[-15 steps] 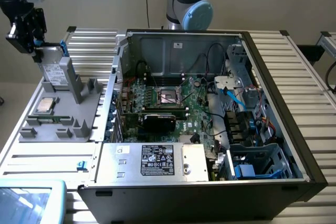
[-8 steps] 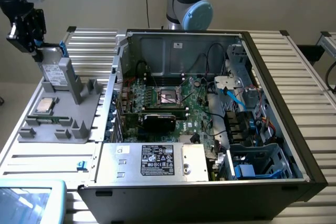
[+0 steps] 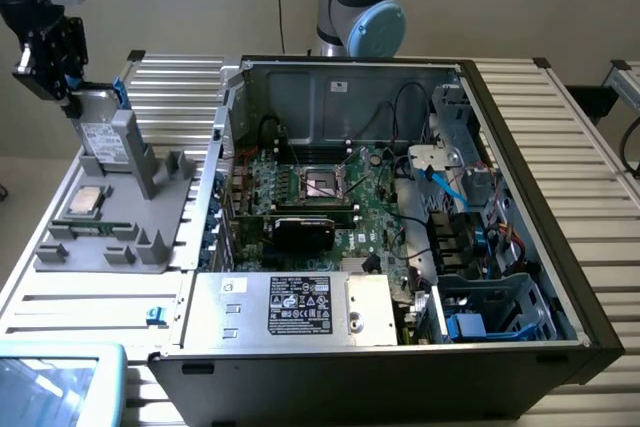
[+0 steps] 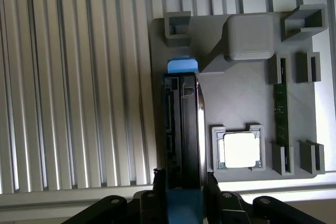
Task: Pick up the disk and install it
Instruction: 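Pick up the disk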
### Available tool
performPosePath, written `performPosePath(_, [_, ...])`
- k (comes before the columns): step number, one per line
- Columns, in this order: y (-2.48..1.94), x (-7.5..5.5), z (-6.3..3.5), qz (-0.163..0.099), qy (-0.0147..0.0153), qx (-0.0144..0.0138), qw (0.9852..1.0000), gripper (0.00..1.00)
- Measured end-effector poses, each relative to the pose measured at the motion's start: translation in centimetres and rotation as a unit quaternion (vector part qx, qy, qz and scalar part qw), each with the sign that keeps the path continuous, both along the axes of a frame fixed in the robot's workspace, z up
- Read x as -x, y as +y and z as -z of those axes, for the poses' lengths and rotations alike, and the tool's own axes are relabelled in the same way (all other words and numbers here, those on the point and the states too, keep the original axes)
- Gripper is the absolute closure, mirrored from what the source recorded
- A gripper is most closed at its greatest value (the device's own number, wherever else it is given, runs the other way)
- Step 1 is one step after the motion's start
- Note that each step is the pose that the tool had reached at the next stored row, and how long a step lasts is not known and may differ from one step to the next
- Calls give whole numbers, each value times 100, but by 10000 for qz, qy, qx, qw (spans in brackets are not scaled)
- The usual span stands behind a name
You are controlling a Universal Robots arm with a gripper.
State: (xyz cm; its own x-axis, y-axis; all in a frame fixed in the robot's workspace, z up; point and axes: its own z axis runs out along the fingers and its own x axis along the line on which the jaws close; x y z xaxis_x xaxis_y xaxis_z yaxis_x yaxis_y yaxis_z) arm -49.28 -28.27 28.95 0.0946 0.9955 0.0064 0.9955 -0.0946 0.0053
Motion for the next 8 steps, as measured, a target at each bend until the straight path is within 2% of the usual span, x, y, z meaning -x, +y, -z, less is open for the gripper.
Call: performPosePath(8, [0, 0, 0, -60, 0, 0, 10000, 62])
